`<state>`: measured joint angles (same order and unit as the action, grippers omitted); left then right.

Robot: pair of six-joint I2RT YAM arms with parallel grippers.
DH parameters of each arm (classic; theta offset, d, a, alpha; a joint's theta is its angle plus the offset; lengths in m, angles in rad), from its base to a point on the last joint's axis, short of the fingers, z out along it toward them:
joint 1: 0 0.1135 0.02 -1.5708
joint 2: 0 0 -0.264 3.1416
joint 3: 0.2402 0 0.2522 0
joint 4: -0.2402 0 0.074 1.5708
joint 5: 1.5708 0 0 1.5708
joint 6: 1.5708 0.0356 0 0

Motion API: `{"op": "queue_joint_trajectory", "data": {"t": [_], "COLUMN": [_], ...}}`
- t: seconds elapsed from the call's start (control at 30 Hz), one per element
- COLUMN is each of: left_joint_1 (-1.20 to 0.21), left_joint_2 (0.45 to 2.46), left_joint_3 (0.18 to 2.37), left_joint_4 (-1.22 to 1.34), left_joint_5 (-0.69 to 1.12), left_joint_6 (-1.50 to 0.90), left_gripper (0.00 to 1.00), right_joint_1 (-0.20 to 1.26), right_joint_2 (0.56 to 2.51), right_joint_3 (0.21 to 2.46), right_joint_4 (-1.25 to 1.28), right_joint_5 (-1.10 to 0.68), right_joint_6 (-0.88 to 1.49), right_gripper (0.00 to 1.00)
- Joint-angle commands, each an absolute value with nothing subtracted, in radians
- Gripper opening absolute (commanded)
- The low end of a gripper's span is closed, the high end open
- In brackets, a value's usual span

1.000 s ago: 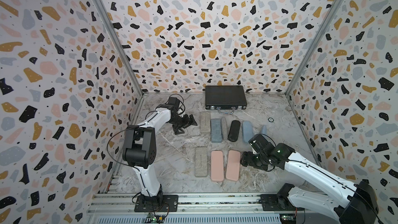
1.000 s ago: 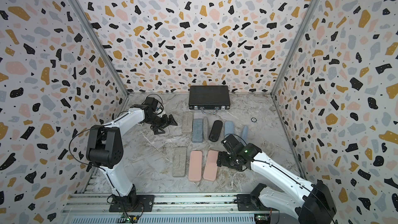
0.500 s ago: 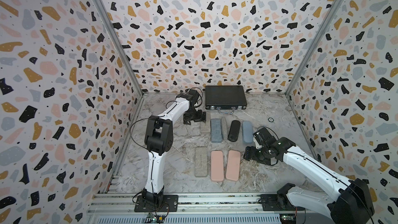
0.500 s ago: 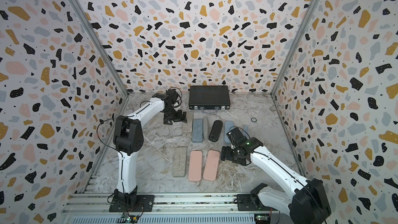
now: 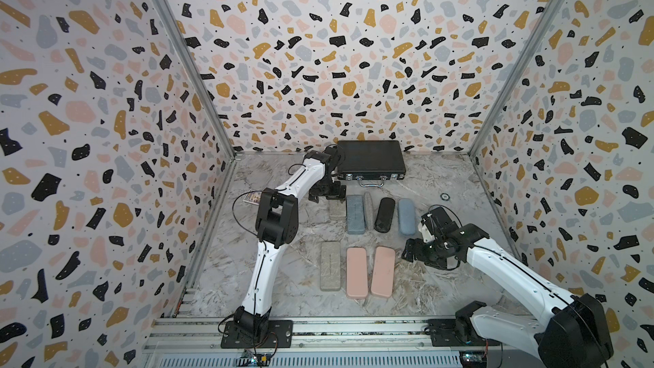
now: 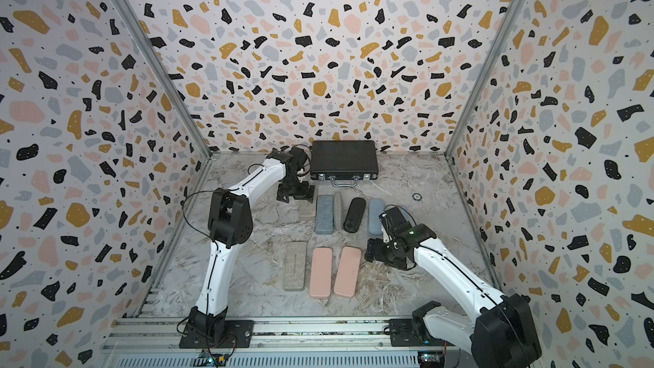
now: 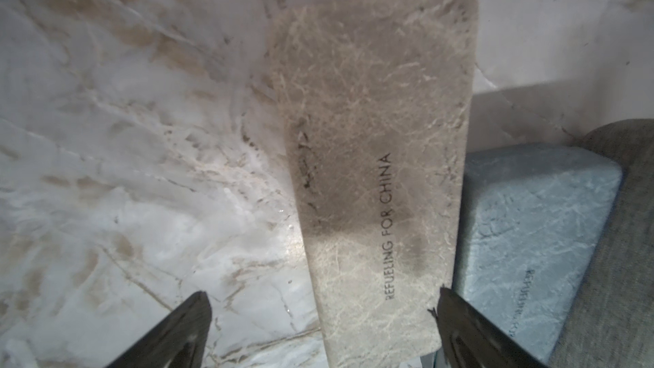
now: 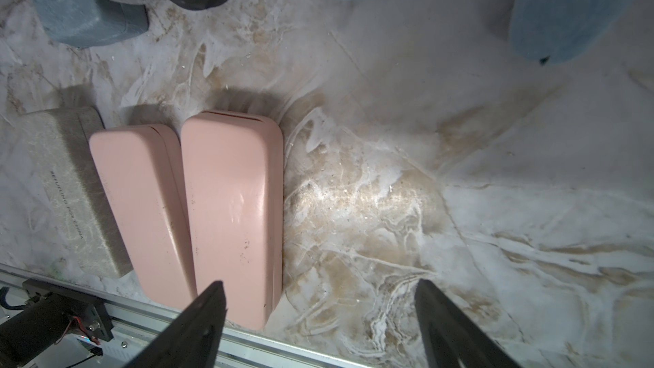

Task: Close the glasses case
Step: Pick up the glasses case at the center of the board.

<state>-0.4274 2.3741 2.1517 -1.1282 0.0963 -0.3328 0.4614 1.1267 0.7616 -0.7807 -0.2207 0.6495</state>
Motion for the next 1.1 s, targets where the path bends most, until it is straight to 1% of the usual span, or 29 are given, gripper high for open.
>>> {"op": "queue_joint_trajectory", "data": {"t": [0.0,0.83,0.9,0.97,1.03,1.07], "left_joint_1": [-0.442,-0.462,-0.462,-0.462,-0.462,-0.462], "left_joint_2": [2.387,2.475,2.480,2.486,2.492,2.493], "left_joint_3": [2.196,2.264,2.264,2.266,2.270,2.268], "left_joint_4": [-1.162,-1.163,-1.158,-1.155,-1.155,-1.155], "left_joint_5": [0.083,0.086,0.087,0.090,0.095,0.097], "left_joint_6": [-0.341,-0.366,-0.366,-0.367,-0.369,-0.369], "left_gripper": [0.99,1.00,0.98,0.91,0.82,0.79], "right_joint_1": [0.450,0.413,0.411,0.410,0.408,0.408], "right_joint_2": [1.124,1.162,1.167,1.173,1.174,1.174], "right_joint_3": [0.749,0.731,0.730,0.734,0.734,0.735], "right_joint_4": [-0.778,-0.759,-0.759,-0.758,-0.758,-0.758], "right_joint_5": [-0.240,-0.273,-0.273,-0.274,-0.276,-0.276], "right_joint_6": [0.632,0.604,0.602,0.601,0.600,0.600], "right_gripper": [0.86,0.86,0.86,0.86,0.86,0.86]}}
